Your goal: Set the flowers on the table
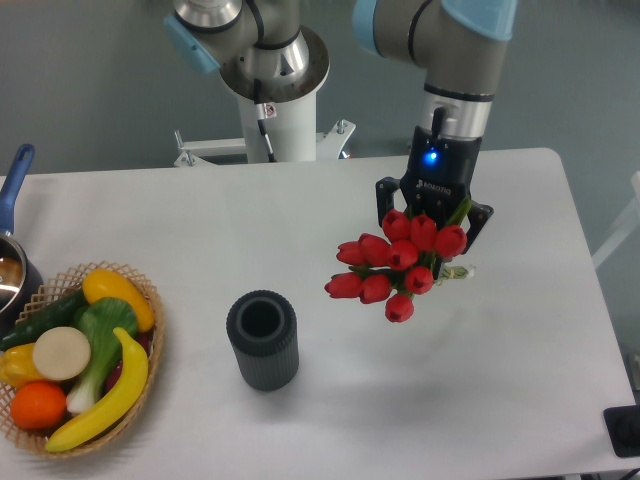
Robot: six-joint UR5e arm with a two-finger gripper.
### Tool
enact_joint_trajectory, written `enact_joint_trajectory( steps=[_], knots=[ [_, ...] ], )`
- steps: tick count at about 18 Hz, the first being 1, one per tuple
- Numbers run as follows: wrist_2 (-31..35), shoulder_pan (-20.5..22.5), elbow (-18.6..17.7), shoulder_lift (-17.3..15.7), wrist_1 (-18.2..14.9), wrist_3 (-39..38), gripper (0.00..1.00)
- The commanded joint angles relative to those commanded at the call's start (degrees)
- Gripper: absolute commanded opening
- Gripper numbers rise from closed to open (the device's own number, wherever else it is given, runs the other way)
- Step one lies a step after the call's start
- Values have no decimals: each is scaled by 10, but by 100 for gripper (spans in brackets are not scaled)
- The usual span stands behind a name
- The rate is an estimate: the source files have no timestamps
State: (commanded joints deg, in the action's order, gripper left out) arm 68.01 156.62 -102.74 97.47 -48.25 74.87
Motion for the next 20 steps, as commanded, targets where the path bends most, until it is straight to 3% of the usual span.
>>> enact_joint_trajectory(
  steps=[7,10,14,17,20],
  knots=[
    [77,-3,-7,-3,-39,57,56],
    [137,-27,-8,3,-58,78,56],
    [162,-42,-19,19,-60,78,56],
    [236,-69,-31,39,-60,94,56],
    [243,-76,-33,43,-60,95,57]
  ],
)
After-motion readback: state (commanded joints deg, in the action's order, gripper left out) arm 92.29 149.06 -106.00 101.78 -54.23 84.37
